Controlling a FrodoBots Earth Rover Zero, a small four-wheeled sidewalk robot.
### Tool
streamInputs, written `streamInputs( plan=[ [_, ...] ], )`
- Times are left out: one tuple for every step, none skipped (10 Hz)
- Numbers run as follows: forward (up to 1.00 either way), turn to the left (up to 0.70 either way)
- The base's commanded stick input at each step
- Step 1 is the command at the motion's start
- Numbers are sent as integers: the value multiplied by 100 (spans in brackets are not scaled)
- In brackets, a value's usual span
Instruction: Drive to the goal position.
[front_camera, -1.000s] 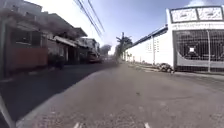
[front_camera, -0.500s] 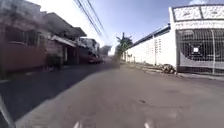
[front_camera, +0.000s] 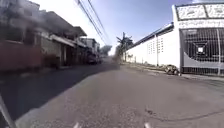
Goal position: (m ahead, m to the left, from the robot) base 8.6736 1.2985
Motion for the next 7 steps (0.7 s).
streamInputs(
  plan=[
    [70, 0],
    [70, 0],
    [70, 0],
    [70, 0],
    [70, 0],
    [70, 0],
    [70, 0]
  ],
)
